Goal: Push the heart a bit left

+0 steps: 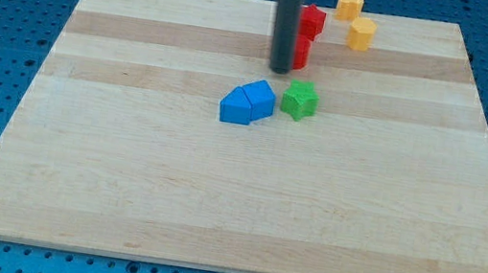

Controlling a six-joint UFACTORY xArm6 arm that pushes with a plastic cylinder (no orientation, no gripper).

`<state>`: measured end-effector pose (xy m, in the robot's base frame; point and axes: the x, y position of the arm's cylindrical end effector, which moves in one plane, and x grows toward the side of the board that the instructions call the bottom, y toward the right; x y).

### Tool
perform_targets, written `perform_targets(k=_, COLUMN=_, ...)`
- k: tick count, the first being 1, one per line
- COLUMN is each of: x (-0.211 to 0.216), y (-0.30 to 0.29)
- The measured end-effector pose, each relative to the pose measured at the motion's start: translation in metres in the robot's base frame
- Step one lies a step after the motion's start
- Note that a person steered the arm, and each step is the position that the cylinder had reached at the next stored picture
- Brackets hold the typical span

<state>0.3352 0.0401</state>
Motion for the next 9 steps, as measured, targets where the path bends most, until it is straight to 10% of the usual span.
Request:
perform_targets(k=2, x=-0.048, y=0.042)
perform_targets(k=4, x=-0.013, y=-0.124)
perform_targets(k=6, x=0.007, y=-0.076)
perform_targets(k=8, x=0.028, y=-0.221)
perform_targets(k=9, x=-0.014, y=-0.184)
